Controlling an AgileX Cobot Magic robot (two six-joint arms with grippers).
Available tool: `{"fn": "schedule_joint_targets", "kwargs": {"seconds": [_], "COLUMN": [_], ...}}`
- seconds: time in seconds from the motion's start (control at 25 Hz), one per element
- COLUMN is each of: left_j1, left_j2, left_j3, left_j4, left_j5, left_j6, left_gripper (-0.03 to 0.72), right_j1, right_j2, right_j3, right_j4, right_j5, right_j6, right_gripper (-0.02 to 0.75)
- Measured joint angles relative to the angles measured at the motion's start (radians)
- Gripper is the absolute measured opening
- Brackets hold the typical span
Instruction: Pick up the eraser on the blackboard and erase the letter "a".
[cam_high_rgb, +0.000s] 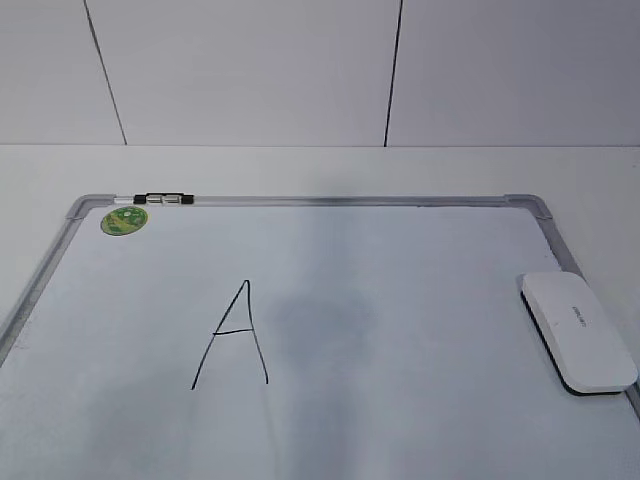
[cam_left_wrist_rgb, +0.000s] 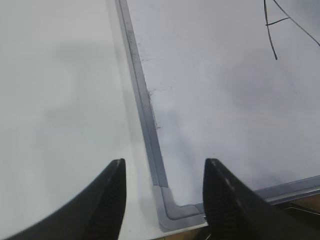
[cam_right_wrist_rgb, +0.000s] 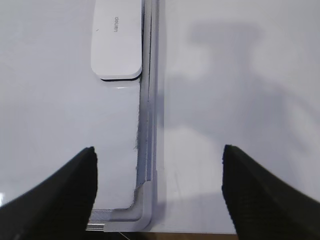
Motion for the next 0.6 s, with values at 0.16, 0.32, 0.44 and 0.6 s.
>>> {"fn": "schedule_joint_targets", "kwargs": {"seconds": [0.16,0.32,0.44,0.6], "left_j1": [0.0,0.0,0.0,0.0], "left_j2": [0.0,0.0,0.0,0.0], "left_j3": [0.016,0.034,0.034,0.034], "left_j4": [-0.015,-0.019,-0.019,-0.019], "left_j5": [-0.039,-0.075,-0.082,-0.082], "left_j6": [0.0,-0.012,-0.015,-0.018], "left_gripper": [0.379,0.375,0.373,0.372], "right_j1": [0.001,0.001,0.001,0.001], "right_j2": [0.0,0.0,0.0,0.0], "right_j3": [0.004,0.004,0.004,0.004], "right_j4": [0.0,0.0,0.0,0.0], "right_j5": [-0.013,-0.015,-0.015,-0.02], "right_j6": [0.0,0.0,0.0,0.0], "right_gripper": [0.592,0.592,0.593,0.593]}}
